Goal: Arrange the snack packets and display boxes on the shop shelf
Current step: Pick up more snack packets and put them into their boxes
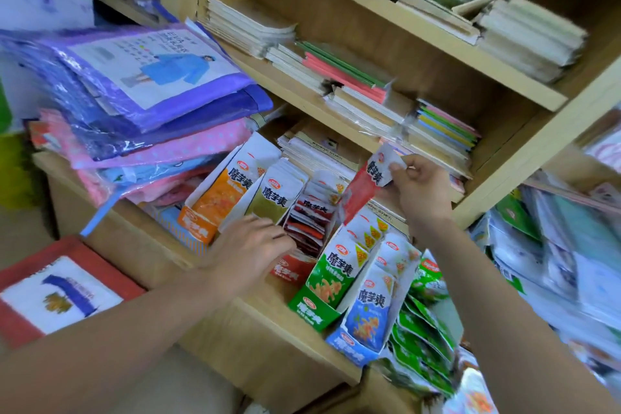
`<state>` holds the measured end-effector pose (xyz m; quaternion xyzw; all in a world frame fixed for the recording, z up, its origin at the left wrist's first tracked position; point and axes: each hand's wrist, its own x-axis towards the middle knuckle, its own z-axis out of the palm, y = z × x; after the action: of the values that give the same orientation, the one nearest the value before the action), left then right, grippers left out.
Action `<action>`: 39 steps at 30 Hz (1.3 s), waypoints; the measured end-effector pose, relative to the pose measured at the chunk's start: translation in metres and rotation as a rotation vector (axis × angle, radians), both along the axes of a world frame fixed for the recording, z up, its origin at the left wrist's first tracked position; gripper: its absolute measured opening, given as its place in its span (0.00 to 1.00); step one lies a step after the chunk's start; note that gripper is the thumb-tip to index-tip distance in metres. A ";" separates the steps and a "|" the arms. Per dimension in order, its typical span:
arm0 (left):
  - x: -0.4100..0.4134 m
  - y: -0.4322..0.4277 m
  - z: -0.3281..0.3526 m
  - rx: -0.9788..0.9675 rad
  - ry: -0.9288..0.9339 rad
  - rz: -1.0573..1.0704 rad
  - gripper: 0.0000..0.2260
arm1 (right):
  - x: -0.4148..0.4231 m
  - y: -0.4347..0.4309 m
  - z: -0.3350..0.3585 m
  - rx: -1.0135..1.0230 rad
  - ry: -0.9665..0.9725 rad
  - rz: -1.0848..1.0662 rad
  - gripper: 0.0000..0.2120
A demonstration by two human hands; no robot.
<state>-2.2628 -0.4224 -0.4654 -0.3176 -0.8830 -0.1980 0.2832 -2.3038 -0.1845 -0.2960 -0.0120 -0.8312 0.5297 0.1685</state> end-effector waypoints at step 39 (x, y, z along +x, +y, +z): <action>0.002 -0.024 0.008 0.172 -0.055 -0.069 0.07 | -0.056 -0.008 -0.069 0.989 -0.004 0.400 0.16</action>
<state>-2.2608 -0.4466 -0.4575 -0.3169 -0.8587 -0.2912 0.2781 -2.3596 -0.1924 -0.3653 0.2266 -0.9680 0.0964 0.0485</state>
